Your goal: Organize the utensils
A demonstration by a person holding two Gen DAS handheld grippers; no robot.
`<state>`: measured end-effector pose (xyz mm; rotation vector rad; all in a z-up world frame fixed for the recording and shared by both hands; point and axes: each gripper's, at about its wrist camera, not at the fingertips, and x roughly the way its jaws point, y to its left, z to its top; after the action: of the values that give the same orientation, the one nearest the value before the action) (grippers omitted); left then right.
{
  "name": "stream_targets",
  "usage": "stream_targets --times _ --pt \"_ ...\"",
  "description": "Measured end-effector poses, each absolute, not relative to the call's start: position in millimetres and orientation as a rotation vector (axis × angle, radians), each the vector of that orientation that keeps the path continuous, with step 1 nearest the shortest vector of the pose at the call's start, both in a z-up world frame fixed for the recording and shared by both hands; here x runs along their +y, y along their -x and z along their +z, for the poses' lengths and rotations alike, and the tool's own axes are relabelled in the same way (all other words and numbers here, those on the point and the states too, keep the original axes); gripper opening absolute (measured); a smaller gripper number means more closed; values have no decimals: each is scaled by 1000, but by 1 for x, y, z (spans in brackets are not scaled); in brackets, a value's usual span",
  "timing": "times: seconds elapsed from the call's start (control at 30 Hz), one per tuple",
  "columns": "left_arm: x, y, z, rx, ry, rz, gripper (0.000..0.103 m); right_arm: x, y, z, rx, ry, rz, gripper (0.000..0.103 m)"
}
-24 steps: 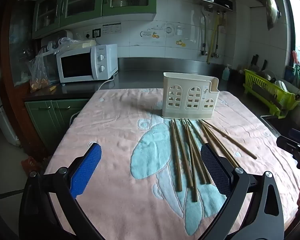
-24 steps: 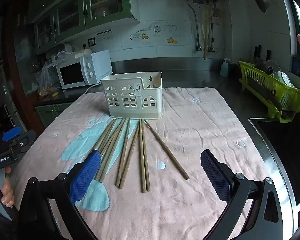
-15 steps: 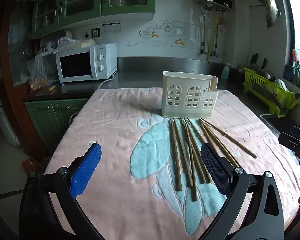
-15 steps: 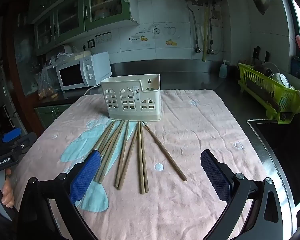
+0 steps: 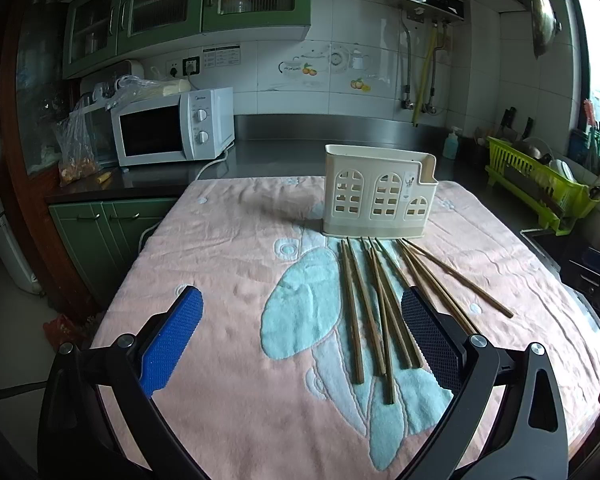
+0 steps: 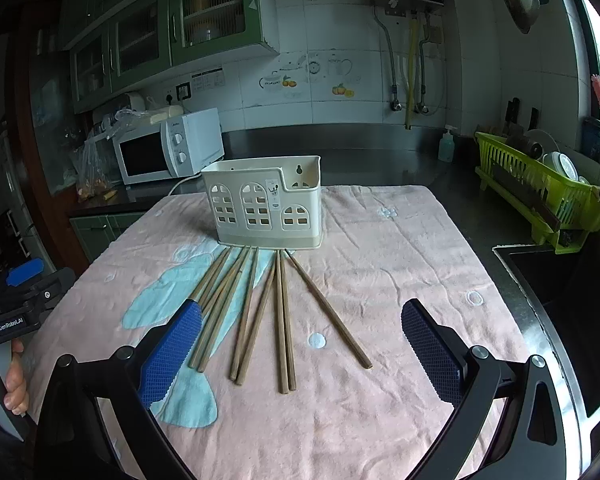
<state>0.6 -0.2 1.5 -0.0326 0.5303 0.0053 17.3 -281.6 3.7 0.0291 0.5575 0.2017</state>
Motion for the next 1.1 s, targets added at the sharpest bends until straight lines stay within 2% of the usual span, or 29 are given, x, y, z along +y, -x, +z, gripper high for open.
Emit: stream_targets --times 1.1 --pt "4 -12 -11 553 38 30 98 -289 -22 0 561 -31 198 97"
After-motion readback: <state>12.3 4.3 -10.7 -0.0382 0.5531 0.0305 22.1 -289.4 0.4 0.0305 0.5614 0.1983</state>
